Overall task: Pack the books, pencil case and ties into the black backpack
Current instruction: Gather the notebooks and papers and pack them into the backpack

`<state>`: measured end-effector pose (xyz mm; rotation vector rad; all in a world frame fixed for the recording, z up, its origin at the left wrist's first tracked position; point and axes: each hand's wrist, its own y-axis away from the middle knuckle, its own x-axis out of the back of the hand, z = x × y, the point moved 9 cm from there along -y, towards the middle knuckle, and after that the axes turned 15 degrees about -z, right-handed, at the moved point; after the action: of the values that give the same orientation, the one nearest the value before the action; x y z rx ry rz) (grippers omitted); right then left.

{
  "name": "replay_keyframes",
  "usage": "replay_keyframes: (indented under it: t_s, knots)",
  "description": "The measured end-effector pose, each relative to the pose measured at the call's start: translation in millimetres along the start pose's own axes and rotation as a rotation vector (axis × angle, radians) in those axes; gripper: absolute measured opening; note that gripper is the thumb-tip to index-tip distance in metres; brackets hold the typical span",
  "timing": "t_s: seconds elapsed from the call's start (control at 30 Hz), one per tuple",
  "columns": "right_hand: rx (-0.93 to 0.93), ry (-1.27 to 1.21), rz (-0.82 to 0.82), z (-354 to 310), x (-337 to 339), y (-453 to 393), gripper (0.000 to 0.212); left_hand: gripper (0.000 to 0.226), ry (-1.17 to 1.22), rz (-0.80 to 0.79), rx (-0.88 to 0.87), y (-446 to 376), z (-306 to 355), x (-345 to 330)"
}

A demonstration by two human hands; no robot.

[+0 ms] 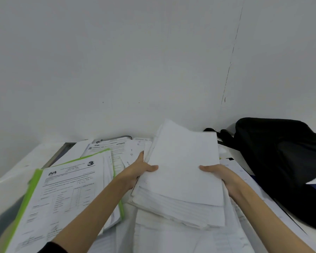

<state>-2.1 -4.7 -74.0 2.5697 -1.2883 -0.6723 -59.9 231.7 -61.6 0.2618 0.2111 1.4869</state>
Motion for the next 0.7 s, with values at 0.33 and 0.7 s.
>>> replay_keyframes:
  t_s: [0.33, 0.7]
  knots:
    - [0.211, 0.434, 0.284, -69, 2, 12, 0.01, 0.058, 0.236, -0.12, -0.212, 3, 51, -18]
    - [0.344, 0.342, 0.209, -85, -4, 17, 0.025, 0.063, 0.31, -0.122, -0.221, -4, 52, -3]
